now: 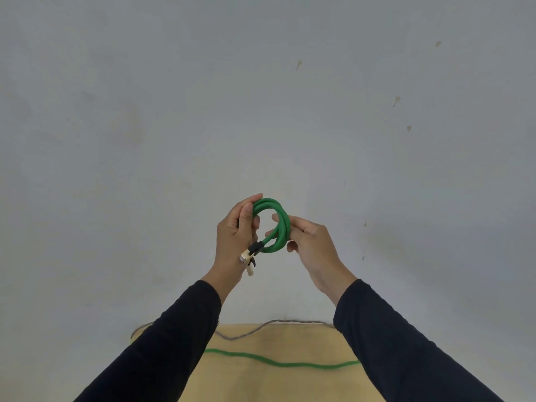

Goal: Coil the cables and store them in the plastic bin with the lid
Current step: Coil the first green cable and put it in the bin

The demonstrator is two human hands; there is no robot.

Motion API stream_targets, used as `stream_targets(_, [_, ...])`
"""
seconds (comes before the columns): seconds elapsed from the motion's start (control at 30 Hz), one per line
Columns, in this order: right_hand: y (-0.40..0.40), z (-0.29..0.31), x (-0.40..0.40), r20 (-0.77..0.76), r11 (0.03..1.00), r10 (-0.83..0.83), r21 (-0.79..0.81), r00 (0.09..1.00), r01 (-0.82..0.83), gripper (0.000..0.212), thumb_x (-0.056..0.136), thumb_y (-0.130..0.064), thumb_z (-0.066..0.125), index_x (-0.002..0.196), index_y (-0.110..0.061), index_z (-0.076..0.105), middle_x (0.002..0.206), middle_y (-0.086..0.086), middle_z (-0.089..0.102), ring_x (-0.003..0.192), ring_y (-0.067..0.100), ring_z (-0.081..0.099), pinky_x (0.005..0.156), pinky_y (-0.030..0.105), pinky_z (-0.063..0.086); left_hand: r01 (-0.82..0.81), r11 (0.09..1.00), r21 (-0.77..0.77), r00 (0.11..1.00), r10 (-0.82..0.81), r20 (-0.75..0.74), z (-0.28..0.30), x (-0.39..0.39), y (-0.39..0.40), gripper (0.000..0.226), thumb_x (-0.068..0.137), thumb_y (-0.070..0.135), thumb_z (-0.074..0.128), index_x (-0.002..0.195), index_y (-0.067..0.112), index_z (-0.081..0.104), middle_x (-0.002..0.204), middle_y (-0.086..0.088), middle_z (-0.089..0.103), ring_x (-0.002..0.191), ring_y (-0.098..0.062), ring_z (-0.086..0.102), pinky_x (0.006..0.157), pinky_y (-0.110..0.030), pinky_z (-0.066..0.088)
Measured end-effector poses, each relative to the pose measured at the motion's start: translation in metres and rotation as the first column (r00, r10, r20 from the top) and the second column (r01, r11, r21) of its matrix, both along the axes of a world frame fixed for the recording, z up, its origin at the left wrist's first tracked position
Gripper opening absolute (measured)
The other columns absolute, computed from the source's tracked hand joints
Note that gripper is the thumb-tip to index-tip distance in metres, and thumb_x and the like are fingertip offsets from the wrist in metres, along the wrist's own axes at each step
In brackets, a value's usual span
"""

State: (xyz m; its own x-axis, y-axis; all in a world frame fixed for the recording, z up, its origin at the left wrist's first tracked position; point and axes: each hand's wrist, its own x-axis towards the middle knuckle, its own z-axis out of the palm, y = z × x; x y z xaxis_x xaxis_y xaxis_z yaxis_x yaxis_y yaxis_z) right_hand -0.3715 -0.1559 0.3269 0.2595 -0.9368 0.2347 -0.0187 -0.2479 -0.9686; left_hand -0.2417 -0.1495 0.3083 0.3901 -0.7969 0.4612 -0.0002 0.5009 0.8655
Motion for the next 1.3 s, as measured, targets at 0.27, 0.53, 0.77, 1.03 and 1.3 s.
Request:
stream_targets(0.27, [0.005, -0.02, 0.021, 0.016, 0.938, -0.247, -0.246, 0.969, 0.244, 0.033, 0.097, -0.032, 0.041, 0.127, -0.027, 0.054, 0.083, 0.004, 0.066, 0.07, 0.009, 0.055, 0.062, 0.012, 0.044, 0.076, 0.997, 0.024, 0.997, -0.076, -0.017, -0.004, 0.002, 0.002, 0.029, 0.1, 0.023, 0.037, 0.109, 0.029, 0.063, 0.069, -0.001, 0.051, 0.046, -0.006, 0.038, 0.044, -0.019, 0.038])
stream_targets(0.53, [0.017, -0.055, 0.038, 0.061, 0.905, -0.375, -0.19, 0.925, 0.38, 0.024, 0.097, -0.024, 0.042, 0.105, -0.024, 0.065, 0.067, -0.006, 0.056, 0.057, 0.0, 0.048, 0.055, 0.015, 0.043, 0.176, 0.965, 0.195, 0.984, -0.172, -0.034, -0.04, 0.017, 0.023, 0.028, 0.1, 0.023, 0.039, 0.116, 0.035, 0.059, 0.077, 0.005, 0.062, 0.063, -0.01, 0.047, 0.067, -0.026, 0.046])
stream_targets(0.77, [0.062, -0.13, 0.045, -0.051, 0.921, -0.39, -0.001, 0.92, 0.39, 0.023, 0.096, -0.025, 0.043, 0.1, -0.028, 0.066, 0.067, -0.006, 0.056, 0.057, 0.005, 0.046, 0.052, 0.013, 0.039, 0.07, 0.916, 0.395, 0.991, -0.109, 0.077, -0.119, 0.026, 0.063, 0.031, 0.099, 0.023, 0.041, 0.123, 0.03, 0.058, 0.082, 0.004, 0.066, 0.061, -0.009, 0.052, 0.066, -0.026, 0.05])
stream_targets(1.03, [0.13, -0.213, 0.032, -0.2, 0.935, -0.273, 0.174, 0.941, 0.308, 0.023, 0.095, -0.024, 0.044, 0.088, -0.021, 0.066, 0.065, -0.004, 0.054, 0.058, 0.008, 0.045, 0.055, 0.021, 0.036, 0.028, 0.814, 0.58, 0.996, -0.073, 0.055, -0.207, 0.018, 0.14, 0.032, 0.098, 0.021, 0.042, 0.126, 0.025, 0.057, 0.081, -0.001, 0.064, 0.062, -0.008, 0.054, 0.061, -0.022, 0.048])
stream_targets(1.3, [0.183, -0.264, 0.007, -0.292, 0.91, -0.166, 0.324, 0.942, 0.26, 0.023, 0.095, -0.024, 0.045, 0.087, -0.025, 0.066, 0.07, 0.002, 0.058, 0.064, 0.013, 0.049, 0.059, 0.026, 0.038, 0.028, 0.71, 0.704, 1.0, -0.03, -0.009, -0.258, -0.005, 0.2, 0.03, 0.098, 0.02, 0.042, 0.124, 0.027, 0.057, 0.084, 0.0, 0.066, 0.064, -0.01, 0.055, 0.065, -0.022, 0.049])
